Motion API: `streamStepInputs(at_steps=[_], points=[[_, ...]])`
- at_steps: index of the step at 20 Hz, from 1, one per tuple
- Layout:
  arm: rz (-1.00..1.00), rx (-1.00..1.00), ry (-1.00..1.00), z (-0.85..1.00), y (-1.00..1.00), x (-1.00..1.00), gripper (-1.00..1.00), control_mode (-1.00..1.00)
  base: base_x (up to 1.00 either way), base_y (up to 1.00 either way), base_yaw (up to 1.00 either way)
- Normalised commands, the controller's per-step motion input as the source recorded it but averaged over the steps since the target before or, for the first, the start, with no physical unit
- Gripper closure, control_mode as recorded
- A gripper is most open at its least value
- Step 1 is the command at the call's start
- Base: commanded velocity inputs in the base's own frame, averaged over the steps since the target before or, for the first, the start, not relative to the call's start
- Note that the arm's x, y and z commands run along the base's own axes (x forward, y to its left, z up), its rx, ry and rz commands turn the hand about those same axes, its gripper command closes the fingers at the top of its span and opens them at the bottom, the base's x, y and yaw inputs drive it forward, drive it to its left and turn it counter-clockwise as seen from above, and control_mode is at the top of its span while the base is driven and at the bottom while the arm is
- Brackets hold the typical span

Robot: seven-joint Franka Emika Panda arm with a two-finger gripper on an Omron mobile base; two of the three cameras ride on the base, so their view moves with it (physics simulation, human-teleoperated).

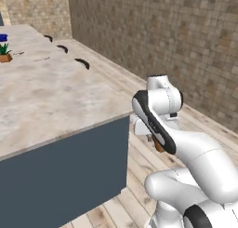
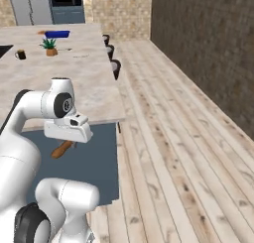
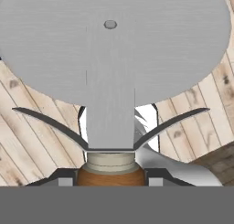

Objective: Take the pizza cutter from the drawer on the right and place it on the dining counter for cutting.

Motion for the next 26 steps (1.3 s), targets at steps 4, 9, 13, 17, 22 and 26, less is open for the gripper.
streamStepInputs(at_steps=[4, 9, 13, 17, 22, 26], points=[[0.0, 0.0, 0.0, 0.0, 0.0, 0.0, 1.0, 1.0, 0.69, -1.0, 0.12], [0.0, 0.0, 0.0, 0.0, 0.0, 0.0, 1.0, 1.0, 0.94, -1.0, 0.21], [0.0, 0.0, 0.0, 0.0, 0.0, 0.0, 1.0, 1.0, 0.91, -1.0, 0.33], [0.0, 0.0, 0.0, 0.0, 0.0, 0.0, 1.0, 1.0, 0.84, -1.0, 0.31], [0.0, 0.0, 0.0, 0.0, 0.0, 0.0, 1.0, 1.0, 0.97, -1.0, 0.34], [0.0, 0.0, 0.0, 0.0, 0.0, 0.0, 1.0, 1.0, 0.95, -1.0, 0.34]])
